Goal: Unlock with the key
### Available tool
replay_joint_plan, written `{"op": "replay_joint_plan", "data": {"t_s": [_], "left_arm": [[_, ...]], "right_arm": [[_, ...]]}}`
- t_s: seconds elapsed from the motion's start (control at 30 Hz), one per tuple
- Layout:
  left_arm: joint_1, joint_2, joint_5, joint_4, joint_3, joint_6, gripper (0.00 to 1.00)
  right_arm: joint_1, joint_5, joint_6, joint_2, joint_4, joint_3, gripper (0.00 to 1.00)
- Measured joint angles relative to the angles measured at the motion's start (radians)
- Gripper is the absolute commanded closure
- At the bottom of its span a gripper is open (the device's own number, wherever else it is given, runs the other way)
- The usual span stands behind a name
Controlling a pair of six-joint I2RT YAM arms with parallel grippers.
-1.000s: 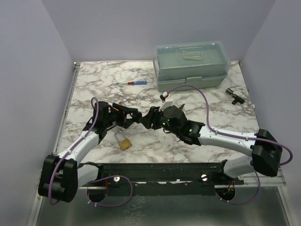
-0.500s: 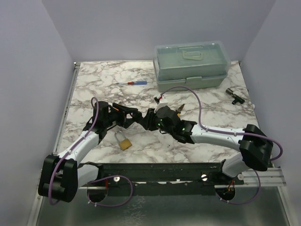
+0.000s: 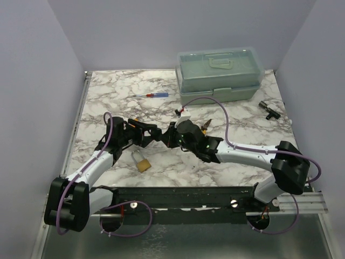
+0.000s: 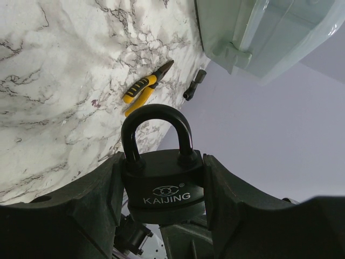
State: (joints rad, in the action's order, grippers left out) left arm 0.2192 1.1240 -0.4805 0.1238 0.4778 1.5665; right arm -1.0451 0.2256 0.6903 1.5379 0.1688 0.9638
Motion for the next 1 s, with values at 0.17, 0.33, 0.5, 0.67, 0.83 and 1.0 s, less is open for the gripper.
{"op": "replay_joint_plan", "data": {"t_s": [0.17,0.33,0.5,0.67,0.83,1.0], "left_arm": [[-0.005,0.0,0.008,0.002,-0.002,0.0,1.0],[-0.011,-0.013,0.025,0.002,-0.003,-0.008,1.0],[-0.015,-0.054,0.042,0.003,-0.019,-0.012,1.0],[-0.015,-0.084,0.058,0.009,-0.037,-0.012,1.0],[-0.017,-0.113,0.074,0.011,-0.048,-0.014,1.0],[-0.019,-0.139,0.09,0.017,-0.048,-0.019,1.0]], "right_arm": [[0.0,0.003,0.0,0.017,-0.006,0.018,1.0],[0.0,0.005,0.013,0.031,-0.001,0.032,1.0],[0.0,0.007,0.038,0.031,0.017,0.032,1.0],[-0.001,0.011,0.064,0.031,0.043,0.019,1.0],[-0.001,0.009,0.087,0.031,0.084,0.002,1.0],[-0.001,0.009,0.1,0.03,0.126,-0.006,1.0]]}}
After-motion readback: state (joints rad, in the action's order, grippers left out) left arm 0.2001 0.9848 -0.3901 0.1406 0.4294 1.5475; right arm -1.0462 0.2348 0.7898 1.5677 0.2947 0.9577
